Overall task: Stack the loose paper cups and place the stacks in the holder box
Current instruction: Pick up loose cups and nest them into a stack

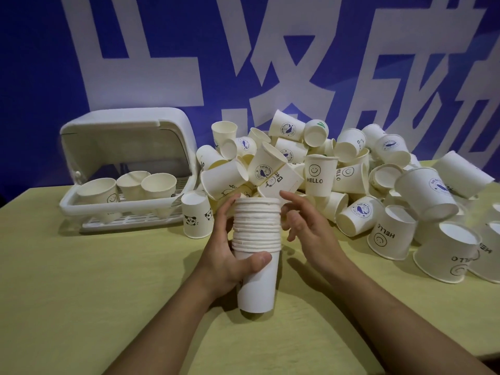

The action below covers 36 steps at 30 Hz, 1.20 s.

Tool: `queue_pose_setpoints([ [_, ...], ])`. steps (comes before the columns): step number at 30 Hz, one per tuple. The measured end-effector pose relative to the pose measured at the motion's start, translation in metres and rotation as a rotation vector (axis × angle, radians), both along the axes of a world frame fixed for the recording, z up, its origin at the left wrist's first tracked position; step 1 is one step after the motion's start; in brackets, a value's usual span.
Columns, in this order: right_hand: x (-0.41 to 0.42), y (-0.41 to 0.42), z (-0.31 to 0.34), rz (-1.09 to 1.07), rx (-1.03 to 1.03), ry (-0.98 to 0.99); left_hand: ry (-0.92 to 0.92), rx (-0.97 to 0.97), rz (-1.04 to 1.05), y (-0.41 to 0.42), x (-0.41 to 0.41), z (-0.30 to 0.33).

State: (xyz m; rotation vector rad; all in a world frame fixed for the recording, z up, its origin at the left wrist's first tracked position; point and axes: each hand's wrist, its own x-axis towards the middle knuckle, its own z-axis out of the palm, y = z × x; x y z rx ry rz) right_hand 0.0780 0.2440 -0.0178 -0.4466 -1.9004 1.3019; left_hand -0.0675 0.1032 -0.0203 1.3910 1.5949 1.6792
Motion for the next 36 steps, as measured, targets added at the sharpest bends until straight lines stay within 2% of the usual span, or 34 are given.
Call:
queue_pose_setpoints([
  [6,0.001,0.001,-0.002,-0.127,0.134,-0.091,-0.012,0.067,0.11,-0.018,-0.007,0.017],
  [12,-0.031,-0.016,0.017,-0.015,0.434,-0.281,0.039,0.027,0.238,-0.061,-0.027,0.031],
  [17,-0.085,-0.039,0.028,-0.019,0.598,-0.344,0.012,0.086,0.394,-0.103,-0.044,0.03],
  [22,-0.13,-0.051,0.032,-0.056,0.578,-0.308,0.057,0.069,0.47,-0.127,-0.053,0.03],
  [27,-0.155,-0.055,0.022,-0.144,0.756,-0.505,0.061,0.059,0.495,-0.141,-0.057,0.032],
  [33,-0.153,-0.054,0.02,-0.13,0.633,-0.398,0.047,0.017,0.444,-0.148,-0.055,0.034],
  [36,-0.135,-0.061,0.028,-0.109,0.379,-0.232,0.079,-0.035,0.399,-0.147,-0.053,0.034],
])
